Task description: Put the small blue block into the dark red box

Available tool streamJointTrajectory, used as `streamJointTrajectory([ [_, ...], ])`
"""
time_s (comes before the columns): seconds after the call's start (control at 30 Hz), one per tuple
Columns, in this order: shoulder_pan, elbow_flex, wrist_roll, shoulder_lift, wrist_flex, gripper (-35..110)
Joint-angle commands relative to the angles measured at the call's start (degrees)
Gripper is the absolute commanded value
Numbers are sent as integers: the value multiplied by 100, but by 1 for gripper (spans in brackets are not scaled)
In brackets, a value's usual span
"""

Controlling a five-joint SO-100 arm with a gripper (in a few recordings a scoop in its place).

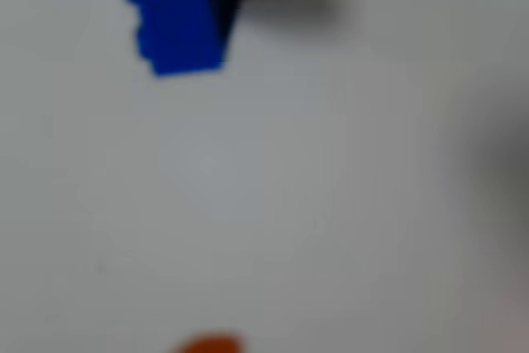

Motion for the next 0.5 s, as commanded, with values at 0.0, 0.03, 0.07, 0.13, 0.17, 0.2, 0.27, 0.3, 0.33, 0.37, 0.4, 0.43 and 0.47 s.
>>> streamJointTrajectory([
  [0.0, -202, -422, 193, -158, -35, 20],
  [0.03, -220, -466, 202, -237, -79, 20],
  [0.07, -229, -519, 185, -316, -123, 20],
  [0.13, -246, -642, 167, -501, -158, 20],
  [0.17, -255, -668, 167, -562, -202, 20],
  [0.2, -272, -677, 167, -615, -264, 20],
  [0.27, -299, -677, 167, -703, -360, 20],
  [0.3, -316, -677, 185, -738, -396, 20],
  [0.33, -334, -677, 185, -773, -439, 20],
  [0.37, -343, -677, 185, -817, -475, 20],
  [0.4, -352, -668, 167, -853, -527, 20],
  [0.43, -352, -659, 132, -896, -589, 20],
  [0.47, -352, -642, 114, -932, -633, 20],
])
